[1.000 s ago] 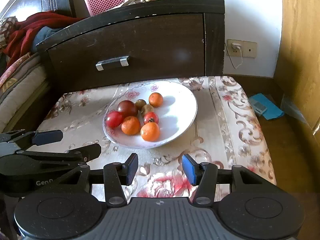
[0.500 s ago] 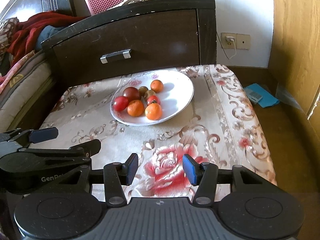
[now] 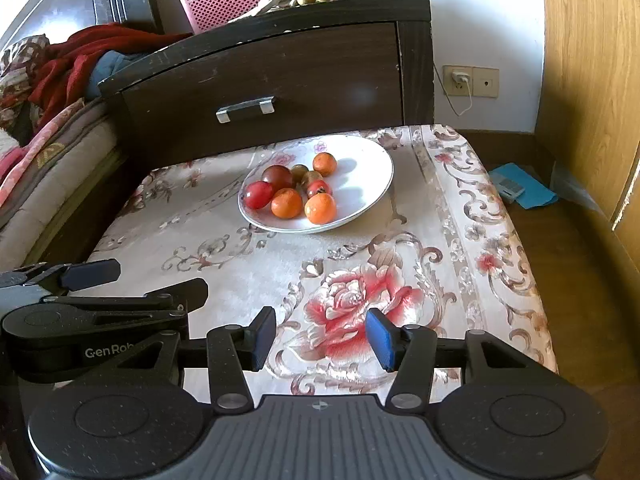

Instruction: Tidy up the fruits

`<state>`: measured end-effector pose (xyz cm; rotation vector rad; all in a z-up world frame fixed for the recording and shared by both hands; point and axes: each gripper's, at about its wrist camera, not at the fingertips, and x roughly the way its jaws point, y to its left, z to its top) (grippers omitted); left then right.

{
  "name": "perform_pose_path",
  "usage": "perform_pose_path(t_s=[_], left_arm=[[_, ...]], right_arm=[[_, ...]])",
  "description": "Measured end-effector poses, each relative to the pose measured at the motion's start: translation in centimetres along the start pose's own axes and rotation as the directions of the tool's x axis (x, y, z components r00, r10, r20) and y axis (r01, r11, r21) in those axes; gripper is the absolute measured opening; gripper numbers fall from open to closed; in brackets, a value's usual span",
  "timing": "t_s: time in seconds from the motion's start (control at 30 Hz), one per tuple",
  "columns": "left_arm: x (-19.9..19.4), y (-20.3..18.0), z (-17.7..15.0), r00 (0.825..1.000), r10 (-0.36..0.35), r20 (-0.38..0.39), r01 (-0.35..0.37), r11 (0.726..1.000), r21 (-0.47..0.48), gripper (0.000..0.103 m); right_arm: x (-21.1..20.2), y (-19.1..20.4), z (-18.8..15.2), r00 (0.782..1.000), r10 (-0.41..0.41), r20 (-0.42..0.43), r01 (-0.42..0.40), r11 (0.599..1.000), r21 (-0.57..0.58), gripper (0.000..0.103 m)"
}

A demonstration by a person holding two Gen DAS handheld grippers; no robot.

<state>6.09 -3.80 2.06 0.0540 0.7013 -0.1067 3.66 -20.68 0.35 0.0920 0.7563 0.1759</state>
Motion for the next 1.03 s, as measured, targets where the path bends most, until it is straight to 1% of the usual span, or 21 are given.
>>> perform_pose_path(t_s=[0.3, 0.43, 0.7, 0.9, 1.03], left_arm=[[-1.5, 0.4, -1.1, 1.000, -0.012, -0.015, 0.011, 1.000, -0.027, 0.098], [-2.0, 0.7, -1.5, 1.000, -0.019, -0.003, 0.019, 0.999, -0.045, 0.099], [-2.7, 0.6, -1.9, 1.000, 0.008, 0.023, -0.008, 1.000, -0.022, 0.101], [-2.8, 0.6, -2.0, 0.999, 0.025, 0.034, -0.024, 1.000, -0.019, 0.102], [-2.8, 0.4, -2.1, 0.999, 0.036, 0.031, -0.036, 0.999, 0.001, 0.102]], right_arm=[[-1.2, 0.6, -1.0, 1.000, 0.012, -0.001, -0.012, 1.000, 0.001, 0.046], [-1.8, 0.8, -1.3, 1.000, 0.021, 0.002, -0.021, 1.000, -0.001, 0.046], [-2.0, 0.9, -1.5, 1.000, 0.027, 0.001, -0.027, 1.000, -0.007, 0.046], [-2.0, 0.9, -1.6, 1.000, 0.025, 0.004, -0.025, 1.000, -0.007, 0.050], [-2.0, 0.6, -1.5, 1.000, 0.023, 0.007, -0.023, 1.000, 0.000, 0.052]])
